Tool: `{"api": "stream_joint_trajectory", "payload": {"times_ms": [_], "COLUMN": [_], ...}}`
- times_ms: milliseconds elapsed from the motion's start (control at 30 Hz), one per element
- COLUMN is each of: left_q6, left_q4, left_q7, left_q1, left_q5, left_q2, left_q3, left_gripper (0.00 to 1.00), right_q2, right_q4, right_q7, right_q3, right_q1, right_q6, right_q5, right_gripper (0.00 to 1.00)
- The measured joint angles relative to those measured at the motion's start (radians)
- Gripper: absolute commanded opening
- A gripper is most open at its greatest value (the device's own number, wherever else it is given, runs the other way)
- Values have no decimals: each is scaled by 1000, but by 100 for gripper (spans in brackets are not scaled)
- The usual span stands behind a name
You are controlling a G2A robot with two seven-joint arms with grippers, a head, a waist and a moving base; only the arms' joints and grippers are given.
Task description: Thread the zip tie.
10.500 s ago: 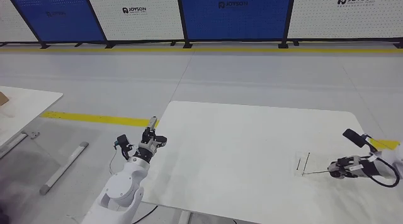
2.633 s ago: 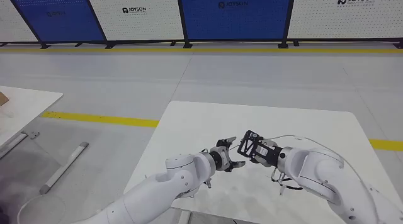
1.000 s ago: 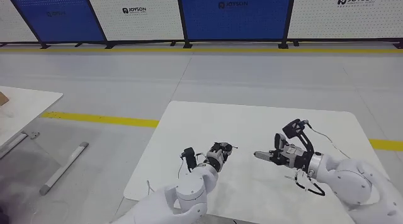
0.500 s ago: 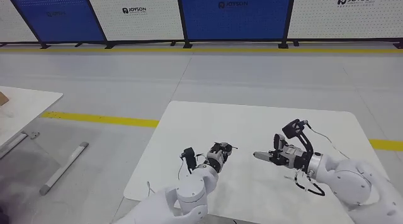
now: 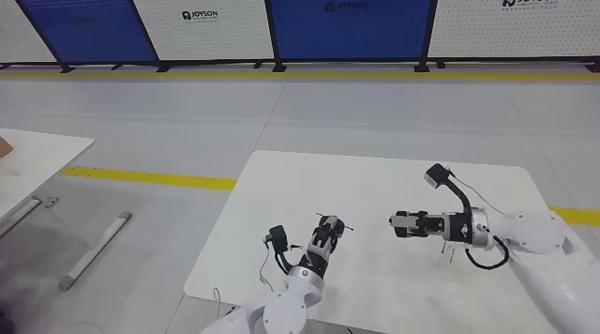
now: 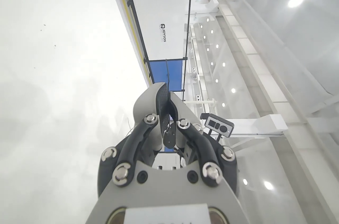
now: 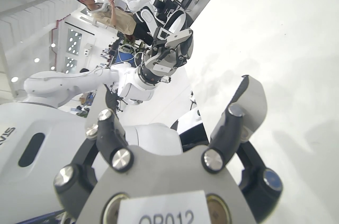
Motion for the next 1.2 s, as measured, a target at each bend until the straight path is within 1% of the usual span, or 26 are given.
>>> {"api": "stream_joint_trajectory", "payload": {"times_ms": [167,200,233,633,733,800,900,967,1100,1133,1200], "left_q6": [6,8,10,12,31,44,64,75,94,100,106], "left_q4": [-1,-1,0,1,4,-1,-11,-18,-23,-23,-21], "left_q7": [0,0,0,-2,-27,-23,-9,-1,6,5,4], "left_q1": [18,20,22,22,28,32,36,37,41,41,42], "left_q5": [44,48,51,48,37,34,30,31,27,23,17], "left_q2": [-11,-13,-14,-14,-16,-20,-30,-37,-49,-53,-58], "left_q3": [-4,-6,-7,-7,-23,-30,-34,-32,-31,-33,-36], "left_gripper": [0,0,0,0,0,0,0,0,0,0,0], "right_q2": [-73,-84,-89,-87,-89,-97,-122,-144,-192,-208,-229], "right_q4": [145,171,188,179,184,205,255,289,357,380,410], "right_q7": [63,77,86,82,98,125,172,187,180,170,169], "right_q3": [-41,-47,-50,-50,-53,-63,-88,-107,-148,-159,-167], "right_q1": [57,65,68,66,56,61,85,106,143,155,169], "right_q6": [0,0,0,0,1,0,0,0,0,0,0], "right_q5": [3,13,19,16,24,43,83,99,101,97,101], "right_gripper": [100,100,100,100,100,100,100,100,100,100,100]}}
